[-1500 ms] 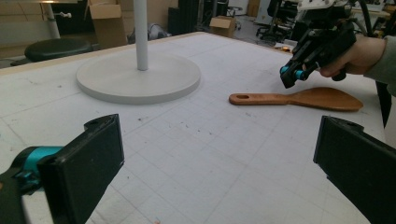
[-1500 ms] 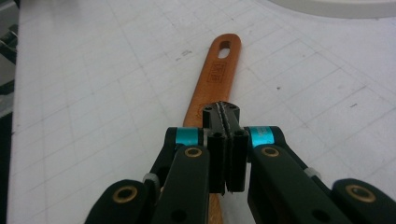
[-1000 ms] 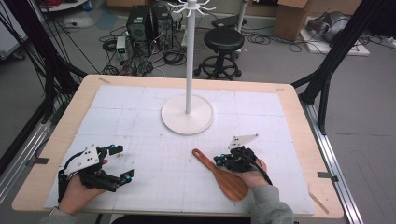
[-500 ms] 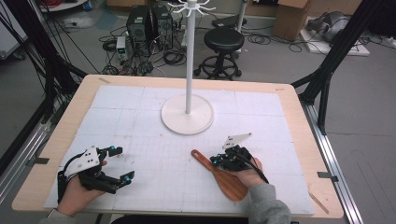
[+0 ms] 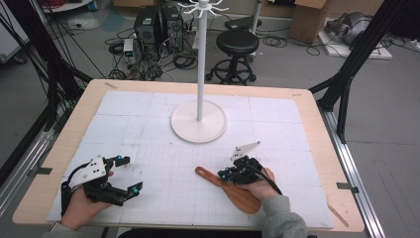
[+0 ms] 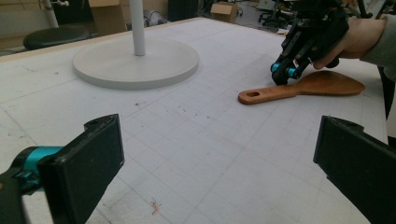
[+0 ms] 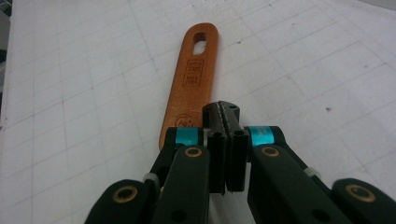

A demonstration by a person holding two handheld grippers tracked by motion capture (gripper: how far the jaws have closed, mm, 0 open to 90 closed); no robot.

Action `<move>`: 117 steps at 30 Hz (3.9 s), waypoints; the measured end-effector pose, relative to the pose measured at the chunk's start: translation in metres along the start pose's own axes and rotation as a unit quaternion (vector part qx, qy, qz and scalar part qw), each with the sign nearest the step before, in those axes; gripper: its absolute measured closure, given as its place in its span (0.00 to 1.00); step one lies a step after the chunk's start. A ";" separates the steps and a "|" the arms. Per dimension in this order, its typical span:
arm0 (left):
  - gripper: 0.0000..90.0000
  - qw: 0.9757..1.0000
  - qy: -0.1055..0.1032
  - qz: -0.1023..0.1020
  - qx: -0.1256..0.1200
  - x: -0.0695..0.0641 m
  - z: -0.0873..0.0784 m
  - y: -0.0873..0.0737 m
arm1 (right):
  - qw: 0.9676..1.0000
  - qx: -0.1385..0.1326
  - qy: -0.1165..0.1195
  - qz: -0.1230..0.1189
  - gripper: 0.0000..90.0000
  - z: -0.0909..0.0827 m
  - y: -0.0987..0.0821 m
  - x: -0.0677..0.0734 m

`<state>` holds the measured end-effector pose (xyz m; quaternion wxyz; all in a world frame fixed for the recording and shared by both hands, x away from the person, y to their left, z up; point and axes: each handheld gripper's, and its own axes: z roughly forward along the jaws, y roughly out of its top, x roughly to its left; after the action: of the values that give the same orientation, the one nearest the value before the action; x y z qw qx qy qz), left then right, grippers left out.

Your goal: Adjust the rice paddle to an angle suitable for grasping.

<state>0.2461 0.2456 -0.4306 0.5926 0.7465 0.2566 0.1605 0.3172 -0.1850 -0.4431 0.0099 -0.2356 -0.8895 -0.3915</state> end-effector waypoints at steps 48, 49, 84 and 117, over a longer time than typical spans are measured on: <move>0.02 1.000 0.004 -0.001 -0.001 0.000 0.000 0.000 | 0.999 0.005 0.005 -0.045 0.15 -0.003 0.018 0.033; 0.02 1.000 0.005 -0.002 -0.002 -0.001 0.000 0.000 | 0.999 0.008 -0.001 -0.047 0.10 -0.003 0.020 0.034; 0.03 1.000 0.010 -0.001 0.006 -0.002 -0.003 -0.003 | 0.982 0.161 -0.026 -0.095 0.54 0.023 0.045 0.057; 0.03 1.000 0.010 -0.001 0.015 -0.003 -0.003 -0.004 | 0.966 0.225 -0.067 -0.108 0.72 0.024 0.048 0.068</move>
<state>0.2415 0.2473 -0.4340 0.5788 0.7535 0.2656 0.1633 0.2812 -0.1120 -0.4123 -0.0391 -0.1550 -0.9736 -0.1631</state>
